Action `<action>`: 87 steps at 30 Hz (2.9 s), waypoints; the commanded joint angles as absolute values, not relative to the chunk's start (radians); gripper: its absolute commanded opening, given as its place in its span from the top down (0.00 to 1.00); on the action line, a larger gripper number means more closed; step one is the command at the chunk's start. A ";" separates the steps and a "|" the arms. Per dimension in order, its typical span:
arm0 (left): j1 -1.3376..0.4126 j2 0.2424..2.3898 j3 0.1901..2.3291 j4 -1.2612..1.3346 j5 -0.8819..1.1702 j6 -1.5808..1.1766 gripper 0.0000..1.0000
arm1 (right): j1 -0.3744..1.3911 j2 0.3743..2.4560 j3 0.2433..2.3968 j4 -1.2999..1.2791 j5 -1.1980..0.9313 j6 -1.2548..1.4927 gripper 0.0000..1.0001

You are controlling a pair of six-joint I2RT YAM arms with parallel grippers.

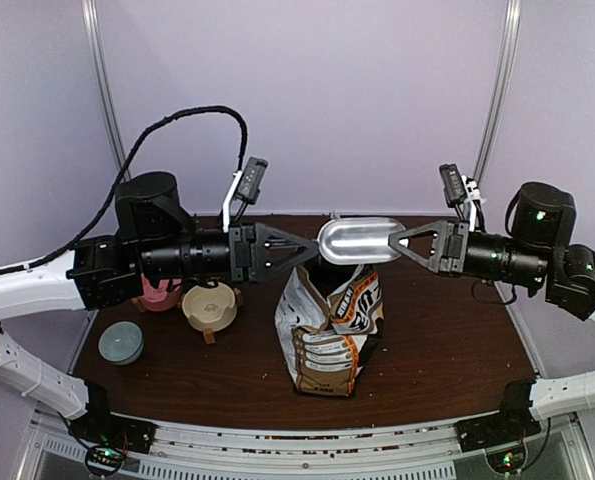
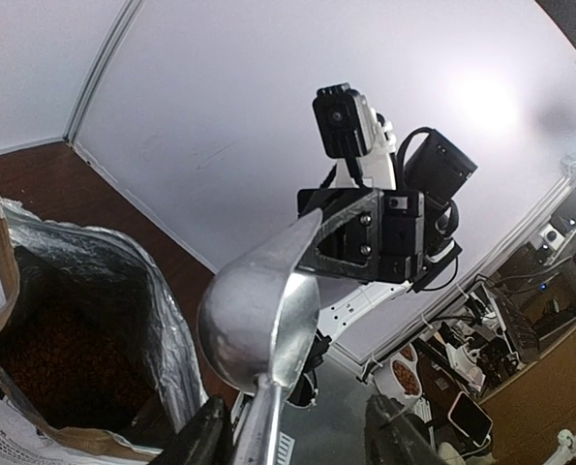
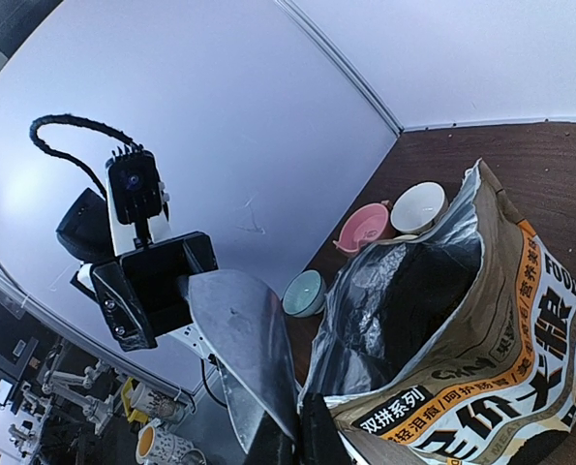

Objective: Serve the pet food

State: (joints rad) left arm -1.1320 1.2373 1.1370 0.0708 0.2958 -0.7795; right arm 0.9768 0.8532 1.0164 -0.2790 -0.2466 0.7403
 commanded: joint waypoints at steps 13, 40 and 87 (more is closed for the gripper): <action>-1.126 1.263 1.151 0.143 0.297 -0.786 0.51 | 0.981 0.885 1.055 -0.296 -0.277 0.711 1.00; -1.125 1.270 1.133 0.152 0.298 -0.808 0.98 | 0.981 0.884 1.037 -0.313 -0.241 0.721 1.00; -0.917 0.917 1.082 -0.267 0.126 -0.634 1.00 | 1.003 1.457 1.637 -1.100 0.355 0.713 1.00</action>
State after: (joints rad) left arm -0.9226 0.9306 1.0527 -0.2733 0.1162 -0.6521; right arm 1.0103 1.4761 1.6005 -0.9943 0.2279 0.6899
